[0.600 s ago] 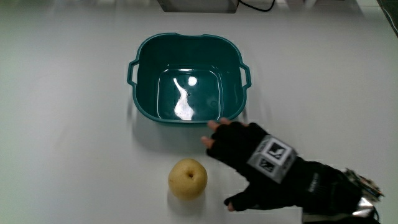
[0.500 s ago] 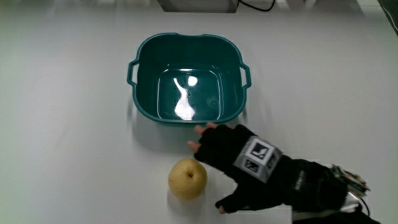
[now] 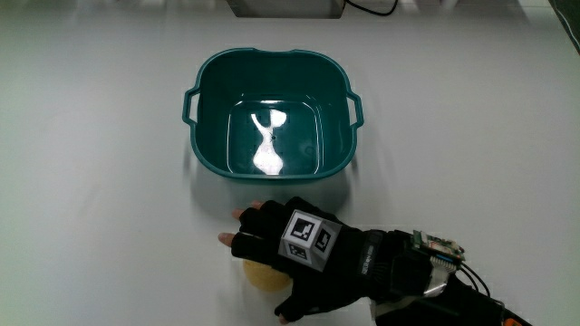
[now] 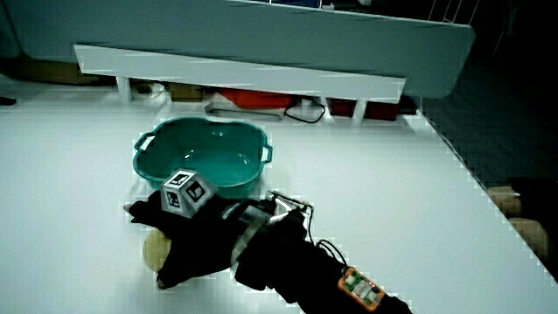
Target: Pick pear from desk
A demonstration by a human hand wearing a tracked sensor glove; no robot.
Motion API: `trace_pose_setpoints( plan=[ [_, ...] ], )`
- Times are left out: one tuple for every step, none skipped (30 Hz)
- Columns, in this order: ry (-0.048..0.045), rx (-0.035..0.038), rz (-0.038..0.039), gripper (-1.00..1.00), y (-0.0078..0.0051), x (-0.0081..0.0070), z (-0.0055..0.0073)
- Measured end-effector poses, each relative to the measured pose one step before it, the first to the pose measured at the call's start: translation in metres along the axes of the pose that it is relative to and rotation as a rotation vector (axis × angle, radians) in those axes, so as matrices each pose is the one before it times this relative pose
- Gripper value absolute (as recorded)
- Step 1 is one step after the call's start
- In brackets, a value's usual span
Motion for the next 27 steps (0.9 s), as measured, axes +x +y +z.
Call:
trace_pose_setpoints(
  plan=[
    [-0.00435,-0.01587,0.00098,0.0,0.00248,-0.00048,-0.00392],
    [0.00466,-0.01382,0.00223,0.0,0.00125,-0.00058,-0.00178],
    [-0.01725,0.01011,-0.01435,0.0,0.00016,-0.00066,-0.00021],
    [-0.00468,-0.00622,0.00401,0.05,0.00097,-0.00041,-0.00102],
    [0.00029,0.00671,-0.00379,0.09,-0.00026,-0.00019,0.00176],
    [-0.00314,0.00978,-0.0034,0.14,0.00085,-0.00024,-0.00034],
    [-0.00744,-0.00827,-0.00046,0.18,0.00111,-0.00072,0.00037],
    [-0.02028,0.00104,-0.01194,0.23,0.00214,-0.0004,-0.00159],
    [0.00077,-0.00596,-0.00345,0.27,0.00144,-0.0002,-0.00022],
    [0.00498,0.00228,0.00165,0.32,0.0008,0.00022,-0.00124],
    [0.00427,0.01227,0.00227,0.36,-0.00122,-0.00008,0.00199],
    [-0.00581,0.01029,-0.01156,0.41,-0.00023,0.00037,-0.00049],
    [-0.00178,0.00356,-0.0007,0.45,0.00091,0.00042,-0.00222],
    [0.00885,0.01169,0.00002,0.5,0.00004,0.00078,0.00105],
    [0.00417,0.00395,0.00419,0.55,0.00033,0.00025,-0.00054],
    [-0.00383,0.01477,0.00396,0.59,-0.0003,-0.00002,0.00042],
    [0.00578,0.00136,-0.00148,0.64,-0.00014,0.00016,-0.00009],
    [-0.00782,0.01091,-0.00418,0.68,-0.00078,-0.00028,0.00143],
    [0.00947,0.00444,0.00484,0.73,-0.0005,-0.00007,0.00061],
    [-0.00011,-0.00238,-0.00042,0.77,-0.00016,0.00004,0.00002],
    [0.00272,-0.00081,-0.0001,0.82,0.00056,0.00014,-0.00204],
    [0.00078,0.0065,0.0,0.86,-0.00091,-0.00032,0.00235],
    [0.00054,-0.00429,0.00366,0.91,0.00086,0.00012,-0.00275],
    [0.00164,0.01057,-0.00234,0.95,-0.00057,-0.00001,0.001],
    [0.00101,0.00086,-0.00022,1.0,0.00104,0.00072,-0.00318],
    [0.00065,-0.00149,-0.00191,1.0,-0.00037,0.00055,0.00095],
    [0.01049,0.00248,0.00746,1.0,-0.00092,0.00058,0.00093]
  ],
)
